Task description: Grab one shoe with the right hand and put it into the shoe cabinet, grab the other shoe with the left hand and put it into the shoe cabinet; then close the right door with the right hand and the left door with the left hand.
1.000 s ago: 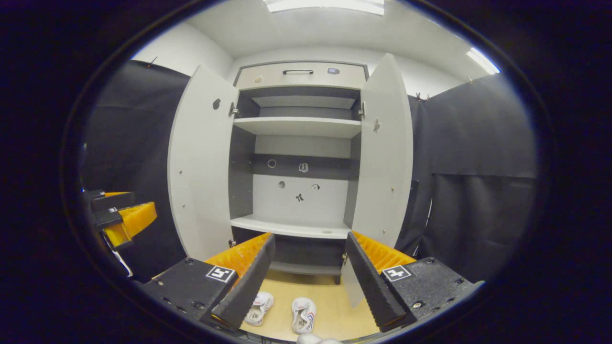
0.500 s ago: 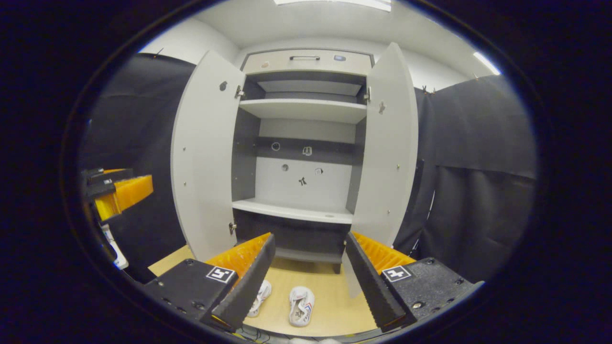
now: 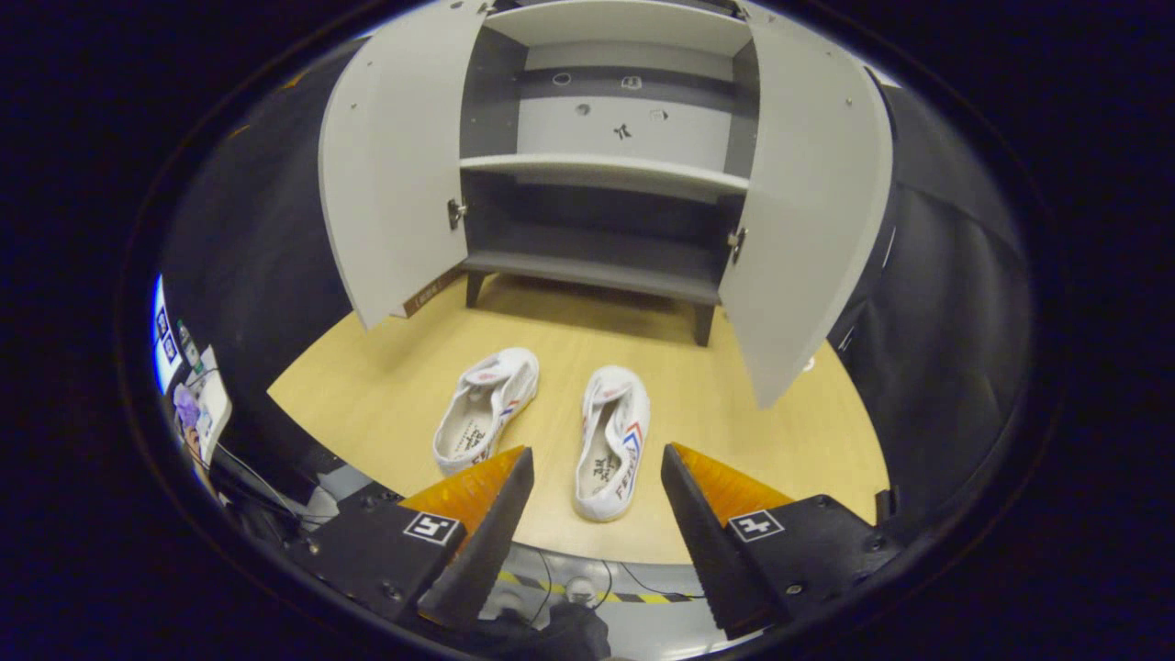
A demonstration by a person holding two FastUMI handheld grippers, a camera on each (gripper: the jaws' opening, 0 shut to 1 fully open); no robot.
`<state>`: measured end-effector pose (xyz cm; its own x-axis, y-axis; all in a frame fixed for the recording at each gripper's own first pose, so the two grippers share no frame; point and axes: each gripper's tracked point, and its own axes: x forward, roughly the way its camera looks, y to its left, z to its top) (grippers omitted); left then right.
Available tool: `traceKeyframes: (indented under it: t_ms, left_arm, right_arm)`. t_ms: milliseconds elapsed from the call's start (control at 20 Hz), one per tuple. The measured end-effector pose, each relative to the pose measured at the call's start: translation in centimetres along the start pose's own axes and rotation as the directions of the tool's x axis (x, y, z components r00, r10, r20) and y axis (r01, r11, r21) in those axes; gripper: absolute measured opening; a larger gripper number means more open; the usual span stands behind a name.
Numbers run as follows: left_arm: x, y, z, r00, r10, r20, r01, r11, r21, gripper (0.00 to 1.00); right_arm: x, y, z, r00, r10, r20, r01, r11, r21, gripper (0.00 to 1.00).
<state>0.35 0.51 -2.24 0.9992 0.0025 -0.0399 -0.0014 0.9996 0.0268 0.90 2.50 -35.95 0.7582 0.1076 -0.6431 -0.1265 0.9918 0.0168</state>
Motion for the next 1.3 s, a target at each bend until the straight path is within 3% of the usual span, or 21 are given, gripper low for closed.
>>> traceKeyframes:
  t_ms: [250, 600, 700, 750, 800, 850, 900, 1000, 1100, 1300]
  left_arm:
    - [0.6, -0.8, -0.6, 0.999, 0.039, -0.019, -0.039, 0.999, 0.023, 0.97]
    - [2.3, -2.2, -0.8, 0.997, 0.071, -0.028, -0.07, 0.997, 0.036, 0.96]
    - [2.8, -2.5, -0.8, 0.996, 0.084, -0.03, -0.082, 0.996, 0.037, 0.96]
    - [3.0, -2.7, -1.0, 0.996, 0.084, -0.035, -0.083, 0.996, 0.037, 0.96]
    - [3.2, -2.7, -1.1, 0.995, 0.09, -0.04, -0.089, 0.995, 0.039, 1.0]
    - [3.4, -2.8, -1.3, 0.995, 0.092, -0.047, -0.09, 0.995, 0.043, 0.96]
    - [3.6, -2.8, -1.3, 0.994, 0.098, -0.048, -0.096, 0.994, 0.045, 0.96]
    - [3.8, -2.8, -1.1, 0.994, 0.103, -0.045, -0.101, 0.994, 0.04, 1.0]
    - [3.9, -2.9, -1.1, 0.994, 0.106, -0.041, -0.105, 0.994, 0.029, 0.96]
    - [3.9, -3.3, -1.1, 0.994, 0.099, -0.033, -0.099, 0.995, 0.018, 0.96]
  right_arm:
    - [8.0, 1.2, -2.1, 0.996, 0.059, -0.065, -0.056, 0.997, 0.053, 0.68]
    - [16.5, 1.1, -0.8, 0.994, 0.067, -0.081, -0.058, 0.992, 0.109, 0.57]
    - [18.4, 0.5, -0.1, 0.997, 0.046, -0.063, -0.038, 0.992, 0.123, 0.43]
    - [18.9, 0.3, -0.1, 0.998, 0.033, -0.061, -0.024, 0.991, 0.128, 0.27]
    - [19.1, -0.1, 0.0, 0.998, 0.023, -0.061, -0.015, 0.991, 0.135, 0.29]
    - [19.3, -0.1, 0.2, 0.998, 0.034, -0.062, -0.025, 0.99, 0.142, 0.12]
    - [19.0, -0.4, 0.2, 0.997, 0.043, -0.06, -0.034, 0.989, 0.143, 0.05]
    - [18.2, -0.6, 0.7, 0.995, 0.076, -0.07, -0.064, 0.984, 0.166, 0.05]
    - [17.0, -1.4, 1.8, 0.995, 0.084, -0.057, -0.074, 0.984, 0.162, 0.04]
    - [12.4, -1.7, 7.2, 0.996, 0.084, 0.042, -0.088, 0.991, 0.098, 0.04]
